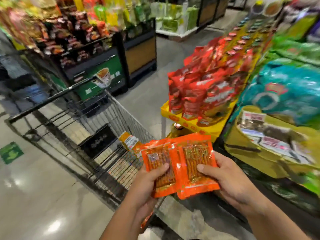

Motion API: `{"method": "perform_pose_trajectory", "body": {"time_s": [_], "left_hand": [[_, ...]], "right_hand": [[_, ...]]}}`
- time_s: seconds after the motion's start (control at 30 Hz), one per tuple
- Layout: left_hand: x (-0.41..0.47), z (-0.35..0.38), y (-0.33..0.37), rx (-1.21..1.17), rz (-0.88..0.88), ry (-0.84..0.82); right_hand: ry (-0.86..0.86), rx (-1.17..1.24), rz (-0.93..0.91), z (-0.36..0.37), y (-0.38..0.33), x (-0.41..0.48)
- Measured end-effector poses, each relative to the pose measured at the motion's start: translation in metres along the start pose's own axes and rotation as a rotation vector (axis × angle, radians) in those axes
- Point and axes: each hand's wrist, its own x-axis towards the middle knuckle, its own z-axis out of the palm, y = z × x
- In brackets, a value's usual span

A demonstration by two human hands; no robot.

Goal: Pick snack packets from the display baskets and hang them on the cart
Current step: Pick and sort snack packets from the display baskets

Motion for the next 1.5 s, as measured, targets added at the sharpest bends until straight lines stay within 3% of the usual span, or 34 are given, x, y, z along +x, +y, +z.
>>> {"method": "perform_pose_trajectory", "body": {"time_s": [0.27, 0.5, 0.67, 0.87, 1.0, 1.33, 1.5], "left_hand": [[0.008, 0.113, -0.032, 0.022, -0.196, -0.291], [0.022, 0.238, -0.092, 0.038, -0.240, -0.525], [0.037, 0.315, -0.145, 0.102, -0.286, -0.499], [0.046, 0.387, -0.197, 0.205, -0.350, -0.575], [0.048, 0.419, -0.230, 0.176, -0.385, -0.527], [0.049, 0.451, -0.265, 0.299, -0.182, -0.382], [0.049, 0.457, -0.270, 0.211, -0.259, -0.347]], "right_hand": [[0.316, 0.037, -0.143, -0.096, -0.020, -0.045], [0.448, 0.080, -0.224, -0.223, -0.051, -0.072], [0.451, 0.148, -0.242, -0.310, -0.058, -0.088], [0.506, 0.033, -0.219, -0.399, -0.057, -0.109], [0.528, 0.017, -0.209, -0.440, -0.055, -0.125], [0.436, 0.117, -0.218, -0.477, -0.035, -0.139], [0.497, 0.214, -0.185, -0.496, -0.027, -0.147]]}}
